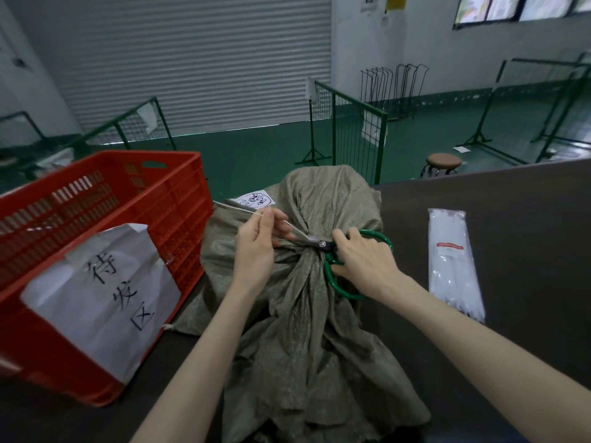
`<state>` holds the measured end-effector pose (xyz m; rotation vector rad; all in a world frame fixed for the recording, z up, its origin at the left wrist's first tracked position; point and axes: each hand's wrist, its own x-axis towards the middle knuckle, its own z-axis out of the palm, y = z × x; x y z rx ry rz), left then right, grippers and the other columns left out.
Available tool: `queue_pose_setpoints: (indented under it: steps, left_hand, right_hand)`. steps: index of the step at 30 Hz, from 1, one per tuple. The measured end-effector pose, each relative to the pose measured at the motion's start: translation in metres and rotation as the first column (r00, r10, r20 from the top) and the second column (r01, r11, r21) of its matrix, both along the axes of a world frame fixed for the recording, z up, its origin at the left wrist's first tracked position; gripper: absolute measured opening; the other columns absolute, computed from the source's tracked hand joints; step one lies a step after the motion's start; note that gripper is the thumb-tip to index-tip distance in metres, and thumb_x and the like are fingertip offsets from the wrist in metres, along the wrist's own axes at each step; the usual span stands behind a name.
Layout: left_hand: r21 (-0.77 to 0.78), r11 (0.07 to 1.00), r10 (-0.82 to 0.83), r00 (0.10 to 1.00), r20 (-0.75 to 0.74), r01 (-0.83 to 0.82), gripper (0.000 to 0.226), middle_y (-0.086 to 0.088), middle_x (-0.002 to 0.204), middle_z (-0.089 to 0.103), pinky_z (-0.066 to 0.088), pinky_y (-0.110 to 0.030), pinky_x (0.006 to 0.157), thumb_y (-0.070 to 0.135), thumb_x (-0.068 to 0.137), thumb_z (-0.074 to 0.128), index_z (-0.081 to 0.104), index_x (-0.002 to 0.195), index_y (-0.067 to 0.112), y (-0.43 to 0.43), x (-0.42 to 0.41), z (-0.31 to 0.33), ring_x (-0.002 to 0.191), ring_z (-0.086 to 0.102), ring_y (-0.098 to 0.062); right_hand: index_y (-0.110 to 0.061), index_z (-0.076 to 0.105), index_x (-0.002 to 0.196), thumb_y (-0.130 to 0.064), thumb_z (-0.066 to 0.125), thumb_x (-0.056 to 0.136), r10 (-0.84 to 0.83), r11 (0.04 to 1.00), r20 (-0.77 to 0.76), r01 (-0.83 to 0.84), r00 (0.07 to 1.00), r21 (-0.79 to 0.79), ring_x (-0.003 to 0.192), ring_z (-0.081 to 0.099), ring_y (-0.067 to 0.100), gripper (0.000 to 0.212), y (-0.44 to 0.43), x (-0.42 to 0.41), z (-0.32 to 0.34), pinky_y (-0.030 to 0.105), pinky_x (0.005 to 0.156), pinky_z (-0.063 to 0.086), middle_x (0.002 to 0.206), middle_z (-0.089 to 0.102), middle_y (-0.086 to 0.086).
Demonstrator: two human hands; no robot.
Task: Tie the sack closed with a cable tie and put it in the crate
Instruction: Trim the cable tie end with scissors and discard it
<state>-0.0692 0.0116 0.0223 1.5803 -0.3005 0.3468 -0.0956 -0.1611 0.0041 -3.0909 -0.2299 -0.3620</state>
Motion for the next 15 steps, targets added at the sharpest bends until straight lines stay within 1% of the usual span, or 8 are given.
queue_pose_setpoints:
  steps: [8,10,13,15]
  left_hand:
    - [-0.021,1.000,0.010,1.000,-0.009,-0.010,0.033,-0.002,0.066,0.058,0.041,-0.011,0.052,0.012,0.101,0.033,0.056,0.079,0.015,0.000,-0.002,-0.002,0.052,0.060,0.000]
    - [-0.032,0.999,0.023,1.000,0.002,-0.023,0.034,-0.003,0.066,0.058,0.042,-0.013,0.052,0.014,0.102,0.032,0.056,0.078,0.016,-0.001,-0.002,-0.001,0.053,0.060,-0.002]
    - [-0.110,0.993,0.051,0.999,0.015,-0.049,0.034,-0.006,0.065,0.056,0.043,-0.012,0.052,0.014,0.102,0.032,0.056,0.078,0.015,-0.002,-0.004,0.006,0.052,0.059,-0.003]
    - [-0.158,0.985,0.071,0.997,0.029,-0.066,0.034,-0.007,0.066,0.055,0.045,-0.012,0.052,0.014,0.102,0.031,0.056,0.079,0.012,-0.002,-0.005,0.009,0.053,0.058,-0.004]
  right_hand:
    - [-0.013,0.038,0.124,-0.037,0.053,0.090,0.032,0.999,0.021,-0.032,0.999,-0.033,0.094,0.064,0.036,0.044,-0.006,-0.003,-0.005,0.036,0.059,0.036,0.113,0.056,0.010]
    - [-0.012,0.040,0.121,-0.036,0.049,0.092,0.035,0.999,0.030,-0.035,0.999,-0.004,0.097,0.063,0.037,0.038,-0.007,-0.004,-0.006,0.036,0.061,0.035,0.112,0.060,0.010]
    - [-0.012,0.043,0.118,-0.038,0.048,0.092,0.057,0.997,0.076,-0.061,0.996,0.050,0.094,0.064,0.037,0.036,-0.010,-0.007,-0.010,0.036,0.060,0.036,0.108,0.063,0.008]
    - [-0.013,0.045,0.114,-0.037,0.051,0.091,0.056,0.984,0.117,-0.074,0.992,0.160,0.093,0.064,0.037,0.034,-0.013,-0.007,-0.015,0.037,0.062,0.040,0.106,0.064,0.008]
